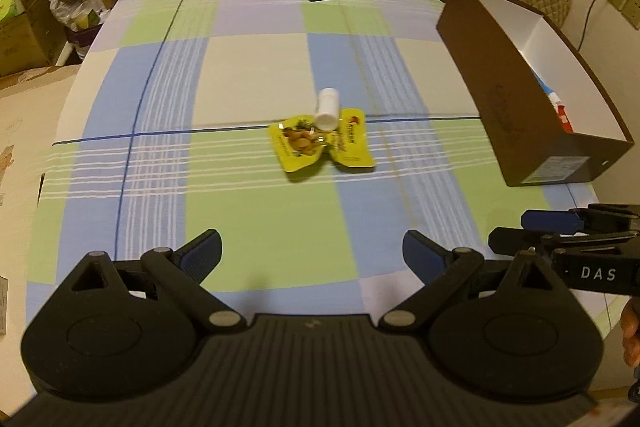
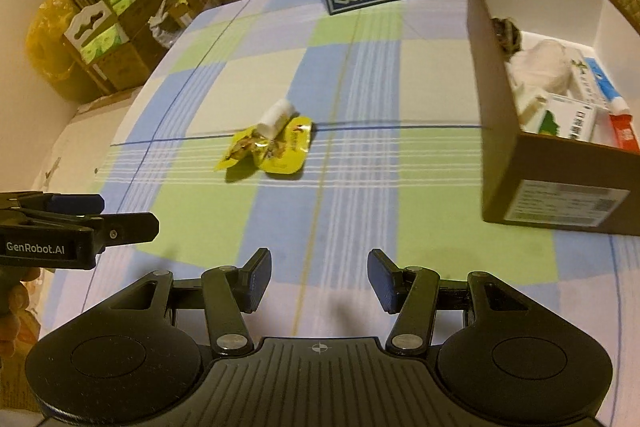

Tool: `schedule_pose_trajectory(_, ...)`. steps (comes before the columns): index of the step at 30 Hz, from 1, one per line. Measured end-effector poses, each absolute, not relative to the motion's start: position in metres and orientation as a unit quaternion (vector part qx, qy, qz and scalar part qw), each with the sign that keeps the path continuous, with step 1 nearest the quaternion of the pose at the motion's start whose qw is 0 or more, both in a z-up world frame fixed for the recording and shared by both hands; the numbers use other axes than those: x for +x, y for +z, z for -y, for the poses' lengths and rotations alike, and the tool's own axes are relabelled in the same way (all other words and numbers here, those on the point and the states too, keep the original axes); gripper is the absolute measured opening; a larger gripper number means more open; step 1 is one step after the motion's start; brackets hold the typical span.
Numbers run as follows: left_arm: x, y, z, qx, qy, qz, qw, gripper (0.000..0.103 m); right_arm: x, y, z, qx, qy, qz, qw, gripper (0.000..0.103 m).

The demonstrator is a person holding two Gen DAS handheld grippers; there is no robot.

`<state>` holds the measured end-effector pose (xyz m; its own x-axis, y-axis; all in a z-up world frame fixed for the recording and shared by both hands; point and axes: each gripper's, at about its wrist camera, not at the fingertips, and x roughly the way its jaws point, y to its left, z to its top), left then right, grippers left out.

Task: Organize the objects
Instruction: 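Withdraw both tools from the brown box toward the snack pouch and bottle, then lower the left tool onto the white pill bottle and close it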

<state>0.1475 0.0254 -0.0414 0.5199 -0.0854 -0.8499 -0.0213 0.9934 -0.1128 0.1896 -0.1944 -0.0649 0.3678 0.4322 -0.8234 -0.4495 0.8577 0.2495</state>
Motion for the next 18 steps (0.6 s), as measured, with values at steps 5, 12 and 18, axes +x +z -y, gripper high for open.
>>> schedule_pose_trajectory(5,0.155,-0.045,-0.039,-0.061,-0.013,-0.49,0.87,0.095,0.199,-0.07,0.18,-0.006,0.266,-0.496,0.826,0.051)
schedule_pose_trajectory(12,0.177,-0.051,-0.043,-0.055,-0.017,-0.489,0.87,0.094,0.217,-0.077,0.175,0.001,0.25,-0.503,0.828,0.051)
schedule_pose_trajectory(18,0.207,-0.058,-0.034,-0.036,-0.034,-0.489,0.871,0.09,0.232,-0.085,0.176,0.009,0.23,-0.503,0.833,0.051)
